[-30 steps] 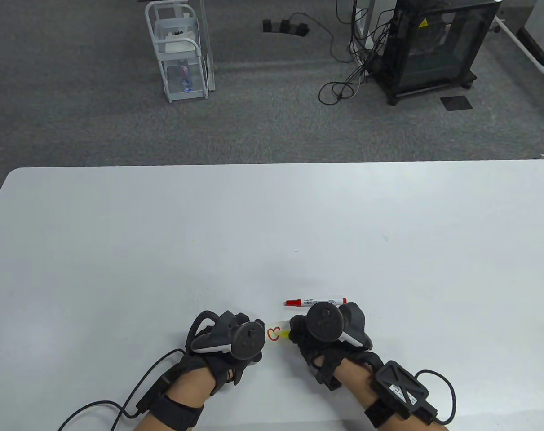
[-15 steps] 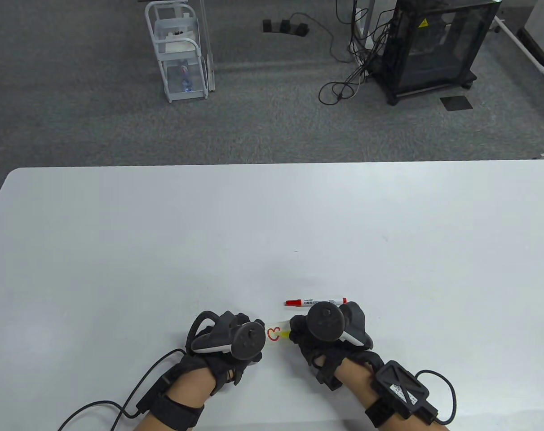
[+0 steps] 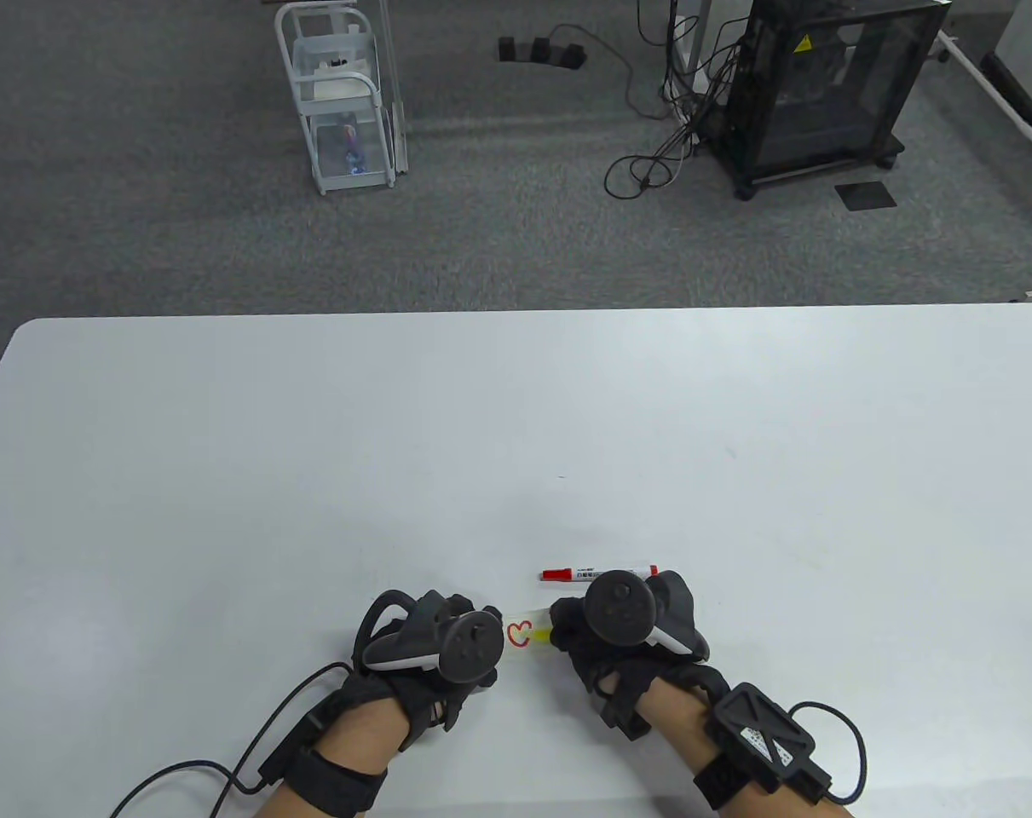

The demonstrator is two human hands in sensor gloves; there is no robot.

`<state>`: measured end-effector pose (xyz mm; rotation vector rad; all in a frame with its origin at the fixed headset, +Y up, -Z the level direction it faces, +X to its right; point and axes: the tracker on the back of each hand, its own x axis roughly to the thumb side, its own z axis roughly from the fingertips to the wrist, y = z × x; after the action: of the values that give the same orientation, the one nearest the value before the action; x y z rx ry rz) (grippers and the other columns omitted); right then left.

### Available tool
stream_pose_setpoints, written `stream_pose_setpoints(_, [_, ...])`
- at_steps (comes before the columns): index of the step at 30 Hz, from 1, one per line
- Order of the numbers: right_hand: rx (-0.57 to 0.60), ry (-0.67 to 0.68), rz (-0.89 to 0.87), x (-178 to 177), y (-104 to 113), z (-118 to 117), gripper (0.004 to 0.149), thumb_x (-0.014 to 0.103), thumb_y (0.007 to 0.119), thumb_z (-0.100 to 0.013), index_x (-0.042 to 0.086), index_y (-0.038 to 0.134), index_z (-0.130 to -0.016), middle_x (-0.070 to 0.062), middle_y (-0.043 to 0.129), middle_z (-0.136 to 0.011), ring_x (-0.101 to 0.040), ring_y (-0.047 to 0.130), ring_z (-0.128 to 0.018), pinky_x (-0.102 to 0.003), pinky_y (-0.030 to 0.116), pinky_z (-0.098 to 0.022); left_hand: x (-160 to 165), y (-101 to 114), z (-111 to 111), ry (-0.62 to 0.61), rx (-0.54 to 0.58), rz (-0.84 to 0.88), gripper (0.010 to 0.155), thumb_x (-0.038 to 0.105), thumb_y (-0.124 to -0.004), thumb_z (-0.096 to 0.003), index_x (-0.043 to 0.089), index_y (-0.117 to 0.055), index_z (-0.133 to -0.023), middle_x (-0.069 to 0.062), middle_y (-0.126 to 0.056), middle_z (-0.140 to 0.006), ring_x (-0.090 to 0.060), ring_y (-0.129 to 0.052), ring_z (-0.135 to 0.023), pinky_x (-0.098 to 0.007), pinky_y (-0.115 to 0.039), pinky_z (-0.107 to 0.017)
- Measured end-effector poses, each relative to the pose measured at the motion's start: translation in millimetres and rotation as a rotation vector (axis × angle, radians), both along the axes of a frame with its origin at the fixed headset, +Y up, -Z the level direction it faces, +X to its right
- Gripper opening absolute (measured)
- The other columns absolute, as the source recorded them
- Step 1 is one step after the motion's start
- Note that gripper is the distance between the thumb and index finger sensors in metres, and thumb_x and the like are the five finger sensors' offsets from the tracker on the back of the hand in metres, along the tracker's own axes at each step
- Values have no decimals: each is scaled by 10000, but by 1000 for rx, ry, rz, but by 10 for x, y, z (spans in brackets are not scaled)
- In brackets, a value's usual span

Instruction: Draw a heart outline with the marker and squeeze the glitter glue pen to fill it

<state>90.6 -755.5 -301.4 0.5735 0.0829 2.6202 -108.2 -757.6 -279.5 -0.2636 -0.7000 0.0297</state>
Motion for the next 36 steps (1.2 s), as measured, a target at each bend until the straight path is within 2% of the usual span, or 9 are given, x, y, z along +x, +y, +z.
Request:
stream_pose_setpoints(13, [3,2,4,7,2,1,442,315,880,-392,59,936,-747,-105,1081,-467,-84,1109,-170,-297,997,-175,0,-2,1,0,1,2,465,414,-822,-449,146,-854,-827,-41,-749,-1070,-405,-737,-953,-541,-699,-593])
stream_pose_setpoints(22, [-114,31,-71,95,-31,-29,471,324,851,-420,39,889,-792,-108,1060,-535,-124,1118,-255,-335,982,-231,6,1,1,-2,4,-7,466,416,-821,-449,146,-853,-828,-39,-748,-1071,-404,-740,-954,-541,-701,-593])
stream_pose_setpoints(36, [-59,51,-64,44,-27,14,482,330,852,-427,30,881,-803,-119,1062,-537,-114,1117,-235,-330,991,-210,4,-4,-4,2,-3,1,465,414,-822,-450,144,-856,-827,-41,-749,-1070,-405,-735,-954,-541,-699,-594])
